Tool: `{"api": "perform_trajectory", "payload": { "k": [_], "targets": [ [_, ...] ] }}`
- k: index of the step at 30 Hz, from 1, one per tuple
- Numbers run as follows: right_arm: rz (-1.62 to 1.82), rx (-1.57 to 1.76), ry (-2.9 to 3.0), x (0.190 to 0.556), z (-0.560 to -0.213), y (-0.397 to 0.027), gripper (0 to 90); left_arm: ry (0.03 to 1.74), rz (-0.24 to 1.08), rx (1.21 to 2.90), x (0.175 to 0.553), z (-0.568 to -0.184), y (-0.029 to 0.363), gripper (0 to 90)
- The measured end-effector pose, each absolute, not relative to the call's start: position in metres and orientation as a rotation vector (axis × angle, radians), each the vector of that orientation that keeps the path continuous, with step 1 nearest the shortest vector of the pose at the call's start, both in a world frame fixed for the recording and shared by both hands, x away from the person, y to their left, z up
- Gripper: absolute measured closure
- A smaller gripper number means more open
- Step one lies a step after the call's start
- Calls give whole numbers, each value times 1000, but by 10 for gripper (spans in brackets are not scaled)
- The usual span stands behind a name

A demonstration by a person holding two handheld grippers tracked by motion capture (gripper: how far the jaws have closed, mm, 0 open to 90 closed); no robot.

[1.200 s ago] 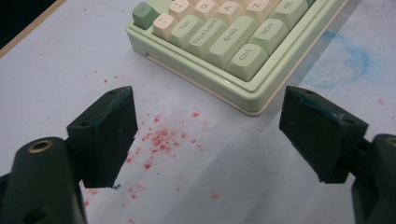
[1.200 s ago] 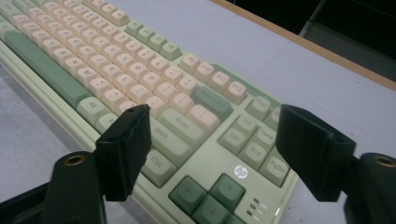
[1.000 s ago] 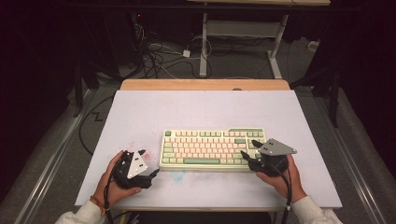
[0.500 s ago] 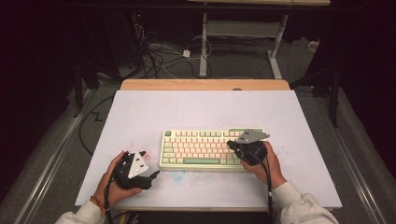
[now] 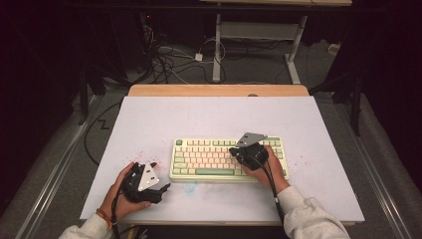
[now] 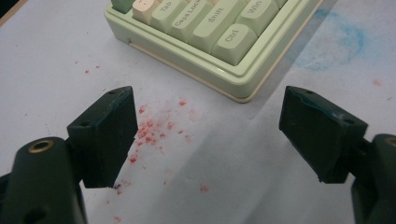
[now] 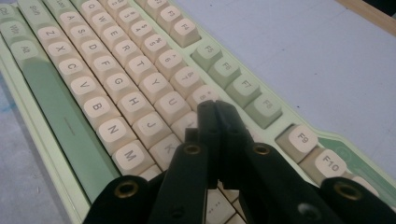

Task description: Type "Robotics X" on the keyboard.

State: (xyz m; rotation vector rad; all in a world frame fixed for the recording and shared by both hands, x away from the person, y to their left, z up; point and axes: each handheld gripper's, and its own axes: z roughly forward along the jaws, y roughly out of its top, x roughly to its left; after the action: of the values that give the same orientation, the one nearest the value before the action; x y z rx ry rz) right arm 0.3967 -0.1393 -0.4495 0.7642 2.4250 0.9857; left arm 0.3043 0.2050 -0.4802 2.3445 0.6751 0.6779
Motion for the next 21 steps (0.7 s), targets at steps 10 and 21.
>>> {"api": "perform_trajectory", "payload": {
  "k": [10, 21],
  "targets": [
    [945, 721, 2451, 400, -454, -122, 897, 668, 669, 2352, 304, -481, 204, 187],
    [939, 711, 2467, 396, -451, -121, 877, 654, 646, 2362, 304, -482, 202, 190]
  ]
}}
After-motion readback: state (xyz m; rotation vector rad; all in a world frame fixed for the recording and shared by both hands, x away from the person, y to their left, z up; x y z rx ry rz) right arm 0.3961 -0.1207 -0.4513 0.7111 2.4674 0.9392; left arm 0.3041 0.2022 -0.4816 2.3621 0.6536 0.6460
